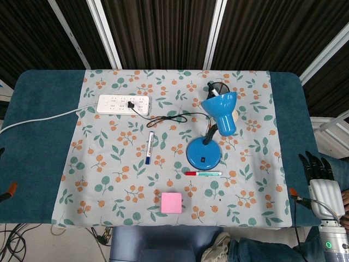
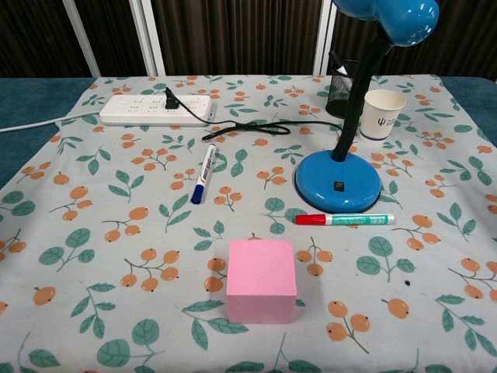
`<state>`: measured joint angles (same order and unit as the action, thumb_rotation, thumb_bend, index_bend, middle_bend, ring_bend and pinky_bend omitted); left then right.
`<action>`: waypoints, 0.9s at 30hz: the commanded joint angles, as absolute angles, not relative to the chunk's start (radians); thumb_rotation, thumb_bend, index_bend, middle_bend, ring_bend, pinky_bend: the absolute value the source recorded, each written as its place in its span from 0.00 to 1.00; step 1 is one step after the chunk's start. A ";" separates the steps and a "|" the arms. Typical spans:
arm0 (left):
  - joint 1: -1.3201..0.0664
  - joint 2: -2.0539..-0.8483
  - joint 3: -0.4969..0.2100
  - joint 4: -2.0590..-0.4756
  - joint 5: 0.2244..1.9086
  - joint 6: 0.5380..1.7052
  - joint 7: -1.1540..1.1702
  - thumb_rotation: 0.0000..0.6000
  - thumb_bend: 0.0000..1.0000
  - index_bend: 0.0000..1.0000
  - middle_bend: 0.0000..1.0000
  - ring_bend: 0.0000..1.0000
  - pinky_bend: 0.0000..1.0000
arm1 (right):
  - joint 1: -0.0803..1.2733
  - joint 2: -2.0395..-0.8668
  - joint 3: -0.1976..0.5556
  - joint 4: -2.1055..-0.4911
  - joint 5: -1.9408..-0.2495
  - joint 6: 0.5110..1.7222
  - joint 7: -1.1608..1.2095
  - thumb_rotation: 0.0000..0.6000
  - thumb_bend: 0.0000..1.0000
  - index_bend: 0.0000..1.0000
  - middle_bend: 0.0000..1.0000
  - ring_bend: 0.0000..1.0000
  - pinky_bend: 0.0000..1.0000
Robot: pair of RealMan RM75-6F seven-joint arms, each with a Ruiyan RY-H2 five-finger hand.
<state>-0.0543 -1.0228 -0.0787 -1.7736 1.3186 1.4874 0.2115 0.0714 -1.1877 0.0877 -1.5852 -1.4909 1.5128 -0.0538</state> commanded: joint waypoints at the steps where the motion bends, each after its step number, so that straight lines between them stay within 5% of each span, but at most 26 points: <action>1: -0.054 -1.023 -0.079 -1.774 1.318 1.488 0.212 1.00 0.28 0.04 0.04 0.00 0.09 | 0.071 -1.187 0.087 -1.586 -1.490 1.512 -0.054 1.00 0.29 0.03 0.02 0.07 0.00; 17: -0.049 -1.017 -0.081 -1.776 1.314 1.494 0.204 1.00 0.28 0.04 0.04 0.00 0.09 | 0.071 -1.182 0.081 -1.598 -1.494 1.506 -0.051 1.00 0.29 0.03 0.02 0.07 0.06; 22: -0.048 -1.018 -0.082 -1.777 1.317 1.498 0.205 1.00 0.28 0.04 0.04 0.00 0.09 | 0.072 -1.181 0.080 -1.597 -1.493 1.502 -0.052 1.00 0.29 0.03 0.02 0.07 0.00; 27: -0.048 -1.017 -0.082 -1.778 1.316 1.497 0.205 1.00 0.28 0.04 0.04 0.00 0.09 | 0.076 -1.175 0.073 -1.599 -1.502 1.493 -0.046 1.00 0.29 0.03 0.02 0.07 0.13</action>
<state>-0.0483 -1.0175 -0.0815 -1.7776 1.3157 1.4968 0.2052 0.0747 -1.1761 0.0749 -1.5983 -1.5000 1.4947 -0.0482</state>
